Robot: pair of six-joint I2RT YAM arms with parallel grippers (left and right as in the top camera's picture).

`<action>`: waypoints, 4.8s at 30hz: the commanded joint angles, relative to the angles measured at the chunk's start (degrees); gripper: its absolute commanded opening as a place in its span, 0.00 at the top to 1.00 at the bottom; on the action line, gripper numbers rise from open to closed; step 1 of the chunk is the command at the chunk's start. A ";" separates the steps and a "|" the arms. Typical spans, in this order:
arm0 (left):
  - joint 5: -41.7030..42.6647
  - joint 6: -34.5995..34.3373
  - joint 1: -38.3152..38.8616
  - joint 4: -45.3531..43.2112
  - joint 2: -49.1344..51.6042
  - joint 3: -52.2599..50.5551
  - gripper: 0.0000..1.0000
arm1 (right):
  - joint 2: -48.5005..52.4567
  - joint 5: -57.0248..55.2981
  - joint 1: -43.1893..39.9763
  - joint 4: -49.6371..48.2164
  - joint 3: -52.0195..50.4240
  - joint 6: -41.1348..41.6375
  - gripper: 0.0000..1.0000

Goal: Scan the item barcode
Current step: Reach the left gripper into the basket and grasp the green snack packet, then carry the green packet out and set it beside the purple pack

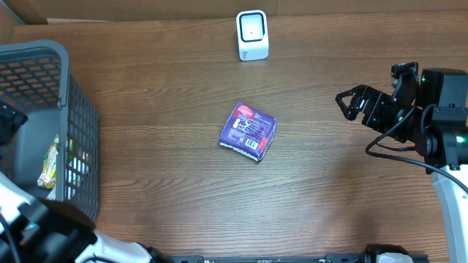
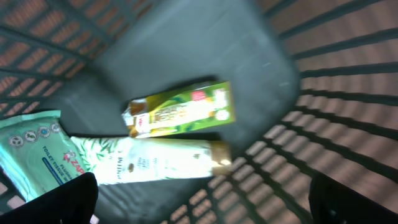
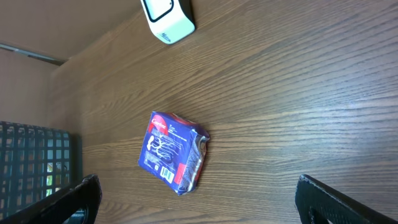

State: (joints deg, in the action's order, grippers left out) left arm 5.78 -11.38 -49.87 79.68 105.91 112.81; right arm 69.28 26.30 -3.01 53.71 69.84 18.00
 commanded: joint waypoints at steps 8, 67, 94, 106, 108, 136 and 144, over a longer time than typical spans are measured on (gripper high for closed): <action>-5.99 12.22 1.11 -0.35 10.91 -0.33 0.08 | -0.35 -0.33 -0.28 -0.48 1.42 -0.17 0.00; -4.83 18.53 11.93 -9.38 12.79 9.64 0.96 | -0.35 -0.31 -0.28 -3.02 1.42 1.77 0.00; 0.59 1.86 55.76 15.54 7.89 30.18 0.96 | -0.35 -0.33 -0.28 -2.19 1.42 1.73 0.00; -6.82 -0.52 64.78 9.01 22.25 9.86 0.96 | -0.35 -0.98 -0.28 -2.23 1.42 1.53 0.00; -6.82 -0.72 64.81 5.92 23.89 7.23 0.96 | -0.35 -1.01 -0.28 -2.23 1.42 1.53 0.00; 8.31 -3.02 70.25 -3.41 26.25 -0.17 0.95 | -0.35 -1.42 -0.28 -2.23 1.42 1.53 0.00; -6.32 -5.79 70.27 -3.76 26.25 -0.17 0.62 | -0.35 -1.42 -0.28 -2.21 1.42 1.53 0.00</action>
State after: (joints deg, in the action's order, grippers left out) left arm 4.60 -15.40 20.27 76.14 132.46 112.51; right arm 69.28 25.23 -3.01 51.68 69.84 19.51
